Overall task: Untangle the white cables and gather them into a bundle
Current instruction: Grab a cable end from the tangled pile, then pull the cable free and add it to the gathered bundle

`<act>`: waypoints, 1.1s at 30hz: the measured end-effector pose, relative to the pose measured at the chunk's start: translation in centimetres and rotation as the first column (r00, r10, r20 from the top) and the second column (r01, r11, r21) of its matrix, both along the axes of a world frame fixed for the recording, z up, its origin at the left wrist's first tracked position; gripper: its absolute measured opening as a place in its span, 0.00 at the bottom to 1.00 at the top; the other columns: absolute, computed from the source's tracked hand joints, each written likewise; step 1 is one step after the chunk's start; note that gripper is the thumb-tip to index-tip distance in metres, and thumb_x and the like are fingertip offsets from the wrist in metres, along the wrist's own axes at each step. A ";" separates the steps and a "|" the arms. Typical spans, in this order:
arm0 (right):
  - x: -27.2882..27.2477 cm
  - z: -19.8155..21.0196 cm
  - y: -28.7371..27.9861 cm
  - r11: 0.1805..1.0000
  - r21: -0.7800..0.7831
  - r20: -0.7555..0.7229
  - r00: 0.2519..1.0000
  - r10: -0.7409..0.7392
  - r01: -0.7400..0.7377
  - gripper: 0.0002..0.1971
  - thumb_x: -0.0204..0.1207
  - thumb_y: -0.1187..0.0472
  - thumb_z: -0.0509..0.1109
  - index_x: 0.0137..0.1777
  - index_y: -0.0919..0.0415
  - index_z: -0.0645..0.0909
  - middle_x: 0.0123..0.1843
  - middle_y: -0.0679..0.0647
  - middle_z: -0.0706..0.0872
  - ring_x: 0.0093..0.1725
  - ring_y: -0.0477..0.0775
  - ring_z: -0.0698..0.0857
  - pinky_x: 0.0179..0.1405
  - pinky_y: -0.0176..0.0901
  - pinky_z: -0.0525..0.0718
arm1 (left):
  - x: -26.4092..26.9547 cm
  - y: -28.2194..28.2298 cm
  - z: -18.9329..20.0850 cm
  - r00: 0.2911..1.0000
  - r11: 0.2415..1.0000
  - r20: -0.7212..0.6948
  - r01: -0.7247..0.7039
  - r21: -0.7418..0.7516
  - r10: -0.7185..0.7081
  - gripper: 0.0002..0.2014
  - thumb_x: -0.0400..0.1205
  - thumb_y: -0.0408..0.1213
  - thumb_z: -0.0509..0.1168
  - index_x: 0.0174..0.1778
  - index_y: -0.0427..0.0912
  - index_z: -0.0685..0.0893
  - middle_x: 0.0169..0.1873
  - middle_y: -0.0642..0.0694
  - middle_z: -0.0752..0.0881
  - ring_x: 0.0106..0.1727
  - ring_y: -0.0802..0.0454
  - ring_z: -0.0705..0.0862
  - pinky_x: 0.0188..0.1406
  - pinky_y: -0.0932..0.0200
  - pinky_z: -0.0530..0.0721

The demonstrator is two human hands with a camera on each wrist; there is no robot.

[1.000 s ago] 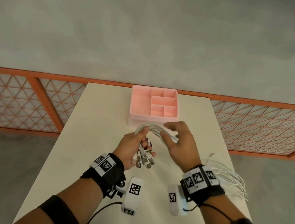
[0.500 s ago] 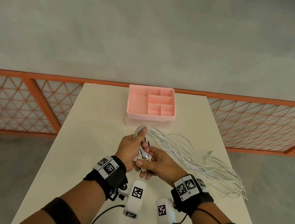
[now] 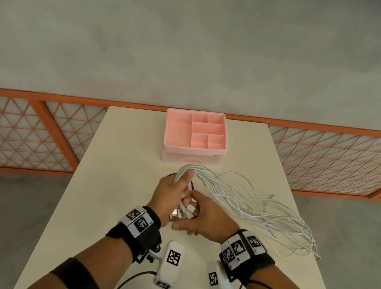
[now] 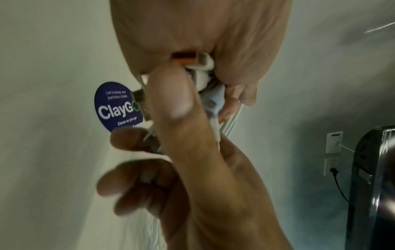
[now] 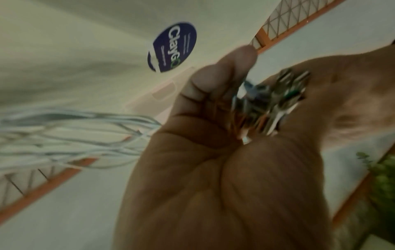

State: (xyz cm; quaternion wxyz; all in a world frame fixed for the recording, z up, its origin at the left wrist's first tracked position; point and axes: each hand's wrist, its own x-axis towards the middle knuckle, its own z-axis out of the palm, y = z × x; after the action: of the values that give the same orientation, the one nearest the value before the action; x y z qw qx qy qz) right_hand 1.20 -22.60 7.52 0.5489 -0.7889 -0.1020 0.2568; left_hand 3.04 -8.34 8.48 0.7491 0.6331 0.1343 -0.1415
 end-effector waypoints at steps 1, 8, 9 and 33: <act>0.2 0.5 -0.4 0.999 -0.038 0.028 0.999 0.023 -0.022 0.28 0.63 0.50 0.86 0.61 0.50 0.79 0.45 0.57 0.89 0.31 0.48 0.85 0.34 0.47 0.87 | 0.1 0.3 0.2 1.000 1.000 0.002 0.006 0.003 -0.006 0.26 0.83 0.55 0.67 0.27 0.43 0.68 0.24 0.41 0.68 0.23 0.48 0.72 0.26 0.58 0.77; 4.4 2.9 -3.6 0.899 -0.261 0.777 0.629 -0.021 0.352 0.24 0.71 0.51 0.78 0.67 0.53 0.79 0.60 0.49 0.80 0.59 0.45 0.76 0.59 0.37 0.75 | -0.3 0.5 2.6 0.988 0.969 0.037 0.152 -0.195 -0.147 0.24 0.86 0.53 0.64 0.25 0.47 0.72 0.21 0.47 0.61 0.23 0.51 0.66 0.39 0.47 0.87; 5.3 2.9 -3.5 0.875 -0.360 0.757 0.650 0.071 0.323 0.27 0.70 0.49 0.77 0.69 0.53 0.78 0.64 0.50 0.79 0.63 0.49 0.75 0.63 0.40 0.74 | -0.6 0.2 3.0 0.983 0.960 0.053 0.182 -0.214 -0.175 0.24 0.86 0.52 0.63 0.24 0.48 0.75 0.21 0.47 0.61 0.22 0.52 0.65 0.39 0.47 0.87; 6.1 3.9 -1.0 0.938 -0.054 0.486 0.830 -0.274 0.342 0.09 0.72 0.49 0.65 0.37 0.52 0.79 0.34 0.55 0.86 0.37 0.63 0.86 0.42 0.65 0.85 | -1.2 -1.0 8.5 0.908 0.873 0.213 0.410 -0.265 -0.361 0.22 0.89 0.51 0.55 0.32 0.42 0.71 0.19 0.49 0.61 0.18 0.54 0.63 0.38 0.47 0.86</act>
State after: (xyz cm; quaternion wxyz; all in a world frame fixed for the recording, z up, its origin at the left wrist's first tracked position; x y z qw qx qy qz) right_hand 7.30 -23.64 11.42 0.4856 -0.8696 -0.0855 -0.0281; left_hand 1.88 -9.35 17.00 0.8022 0.5333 -0.0777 -0.2570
